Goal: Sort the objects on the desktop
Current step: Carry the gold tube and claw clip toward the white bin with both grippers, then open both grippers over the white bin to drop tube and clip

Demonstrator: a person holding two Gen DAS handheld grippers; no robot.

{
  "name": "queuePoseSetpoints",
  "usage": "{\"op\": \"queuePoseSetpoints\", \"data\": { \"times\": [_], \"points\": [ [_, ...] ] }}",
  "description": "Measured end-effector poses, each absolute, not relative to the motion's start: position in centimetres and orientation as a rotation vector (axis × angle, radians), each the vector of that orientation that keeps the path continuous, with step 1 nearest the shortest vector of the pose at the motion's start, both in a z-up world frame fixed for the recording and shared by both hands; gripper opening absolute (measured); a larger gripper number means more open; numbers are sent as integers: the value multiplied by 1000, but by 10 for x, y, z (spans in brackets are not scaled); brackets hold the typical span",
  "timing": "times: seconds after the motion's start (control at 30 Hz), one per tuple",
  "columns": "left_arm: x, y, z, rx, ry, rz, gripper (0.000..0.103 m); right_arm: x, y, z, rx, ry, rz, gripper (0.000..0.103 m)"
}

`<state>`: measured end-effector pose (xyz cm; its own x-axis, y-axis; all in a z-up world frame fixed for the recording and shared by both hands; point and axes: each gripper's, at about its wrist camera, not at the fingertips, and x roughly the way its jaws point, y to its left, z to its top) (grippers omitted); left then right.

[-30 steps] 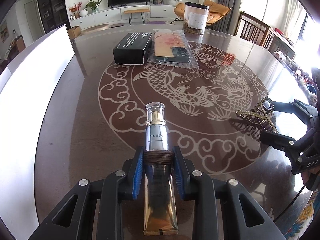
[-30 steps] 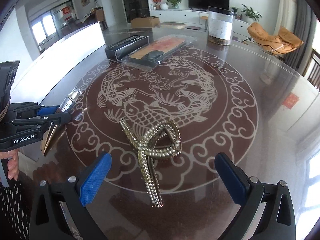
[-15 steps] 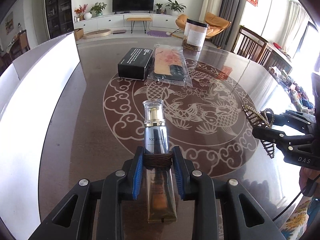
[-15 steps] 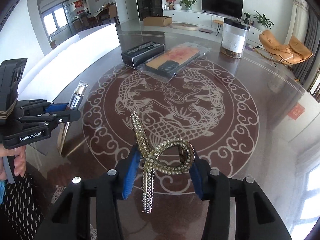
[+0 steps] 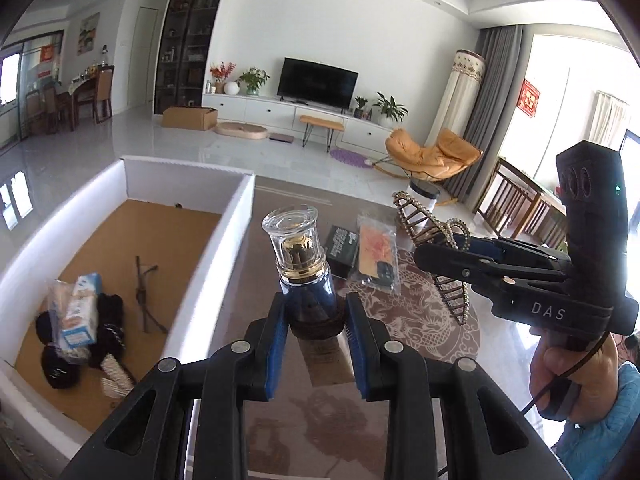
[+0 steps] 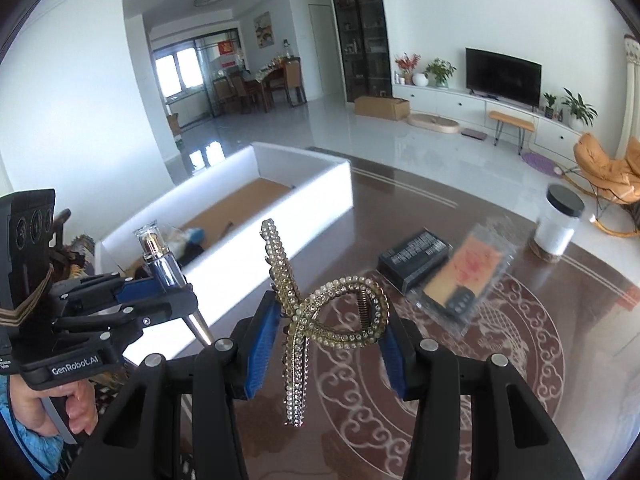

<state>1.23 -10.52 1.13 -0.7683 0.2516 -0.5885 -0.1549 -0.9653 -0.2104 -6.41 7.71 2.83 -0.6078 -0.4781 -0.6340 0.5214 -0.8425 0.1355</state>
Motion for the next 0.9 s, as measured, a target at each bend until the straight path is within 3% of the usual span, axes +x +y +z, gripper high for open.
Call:
{"op": "queuePoseSetpoints", "data": {
  "times": [0.13,0.27,0.57,0.6,0.63,0.73,0.77,0.9],
  "points": [
    [30,-172,37,-965,-165,2856,28,-69,11,59,828,46,-2283,48],
    [15,-239,26,-1146,-135,2889,28,-78,-62,63,819,19,-2151,48],
    [-50,-317,-88,-1696,-26,2797,30,-116,-197,-39,1113,29,-1970,49],
    [-52,-321,-94,-1710,-39,2801,33,-119,-203,-51,1152,58,-1975,51],
    [-54,-323,-98,-1720,-52,2813,35,-121,-209,-59,1164,80,-1976,63],
    [-46,-324,-97,-1671,-73,2898,55,-116,-205,-52,1090,96,-2008,84],
    [-42,-323,-93,-1635,-81,2934,60,-113,-200,-45,1053,96,-2017,86],
    [-32,-304,-63,-1471,-120,3015,63,-89,-156,-14,881,176,-2118,98]
  ]
}}
